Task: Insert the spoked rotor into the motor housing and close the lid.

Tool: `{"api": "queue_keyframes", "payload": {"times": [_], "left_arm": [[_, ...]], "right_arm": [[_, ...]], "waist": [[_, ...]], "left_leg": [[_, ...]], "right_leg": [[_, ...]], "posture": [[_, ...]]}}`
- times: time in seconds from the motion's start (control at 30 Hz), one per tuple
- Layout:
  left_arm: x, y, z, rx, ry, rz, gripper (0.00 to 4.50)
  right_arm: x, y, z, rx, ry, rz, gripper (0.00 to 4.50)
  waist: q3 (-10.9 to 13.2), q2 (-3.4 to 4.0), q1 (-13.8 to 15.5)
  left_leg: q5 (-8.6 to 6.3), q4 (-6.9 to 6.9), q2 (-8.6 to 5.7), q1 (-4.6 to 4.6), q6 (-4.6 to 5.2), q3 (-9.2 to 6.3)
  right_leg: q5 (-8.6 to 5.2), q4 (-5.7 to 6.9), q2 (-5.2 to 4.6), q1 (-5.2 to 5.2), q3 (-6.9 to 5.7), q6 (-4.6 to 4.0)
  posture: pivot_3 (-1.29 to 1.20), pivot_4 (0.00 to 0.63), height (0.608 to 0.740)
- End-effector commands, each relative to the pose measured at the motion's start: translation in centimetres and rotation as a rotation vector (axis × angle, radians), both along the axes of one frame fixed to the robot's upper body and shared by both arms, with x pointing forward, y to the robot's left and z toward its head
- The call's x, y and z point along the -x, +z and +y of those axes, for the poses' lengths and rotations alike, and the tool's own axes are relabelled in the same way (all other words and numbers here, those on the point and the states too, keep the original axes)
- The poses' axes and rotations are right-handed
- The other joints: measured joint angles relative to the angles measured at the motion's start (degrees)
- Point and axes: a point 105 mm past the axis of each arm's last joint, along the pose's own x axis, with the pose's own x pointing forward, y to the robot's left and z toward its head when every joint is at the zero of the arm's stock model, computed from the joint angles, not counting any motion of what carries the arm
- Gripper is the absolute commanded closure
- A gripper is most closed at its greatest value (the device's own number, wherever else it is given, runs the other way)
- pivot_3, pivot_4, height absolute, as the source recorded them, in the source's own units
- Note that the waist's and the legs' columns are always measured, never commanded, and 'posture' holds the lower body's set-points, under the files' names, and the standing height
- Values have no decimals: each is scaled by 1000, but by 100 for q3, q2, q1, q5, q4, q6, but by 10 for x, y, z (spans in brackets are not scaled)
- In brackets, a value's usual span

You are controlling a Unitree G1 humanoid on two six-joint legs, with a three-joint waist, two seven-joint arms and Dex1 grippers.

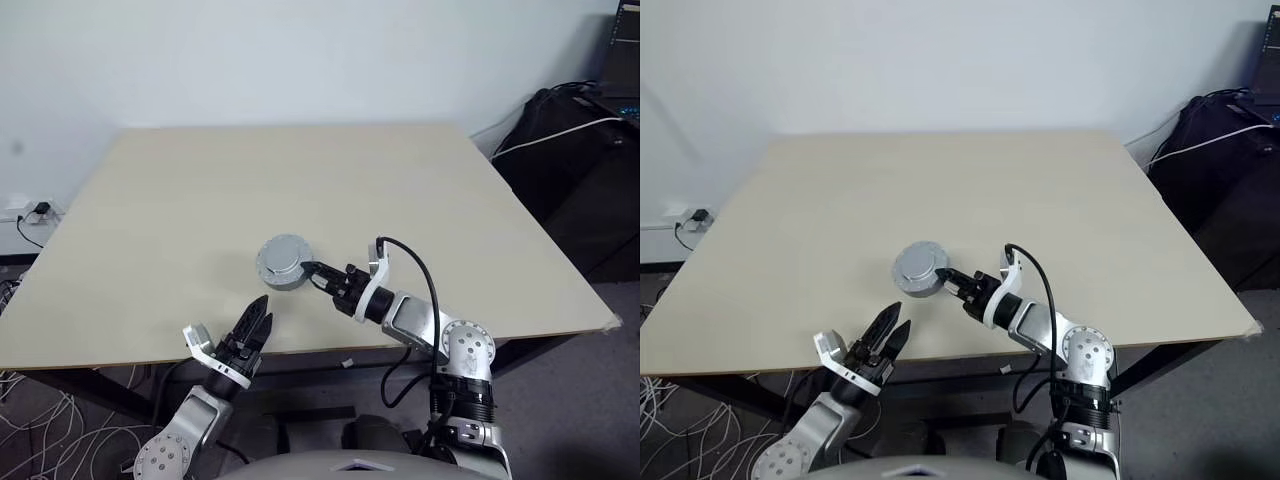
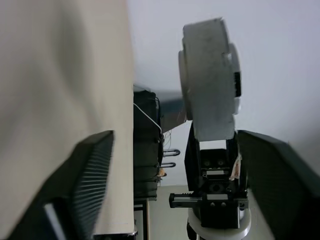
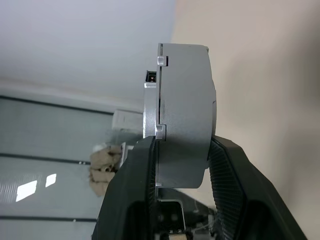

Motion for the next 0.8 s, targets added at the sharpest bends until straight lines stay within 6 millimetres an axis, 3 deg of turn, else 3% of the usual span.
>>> {"api": "queue_keyframes", "payload": {"times": [0.03, 0.4, 0.77, 0.8], "left_arm": [[-10, 18, -8, 77, 6, -82, 21], [-18, 32, -12, 123, 30, -151, 21], [-26, 21, -4, 153, 59, -123, 21], [-26, 19, -3, 155, 60, -120, 186]], "right_arm": [[7, 27, 20, -132, 35, -57, 3263], [16, 15, 18, -98, 49, -11, 3263], [21, 13, 19, -97, 62, 7, 3263], [21, 13, 19, -96, 61, 8, 3263]], "waist": [[0, 0, -4], [-1, -2, -3], [-1, -2, 0], [-1, -3, 0]], "left_leg": [[0, 1, 0, 0, 0, 1], [1, 6, 0, 1, 2, 6], [0, 7, -1, 5, 3, 6], [0, 7, -1, 6, 3, 6]], "right_leg": [[0, 0, 0, 1, 1, 0], [1, 1, 5, 10, 5, 1], [1, 0, 23, 11, 5, 2], [1, 0, 27, 12, 5, 2]], "posture": [[0, 0, 740], [0, 0, 740], [0, 0, 740], [0, 0, 740]]}}
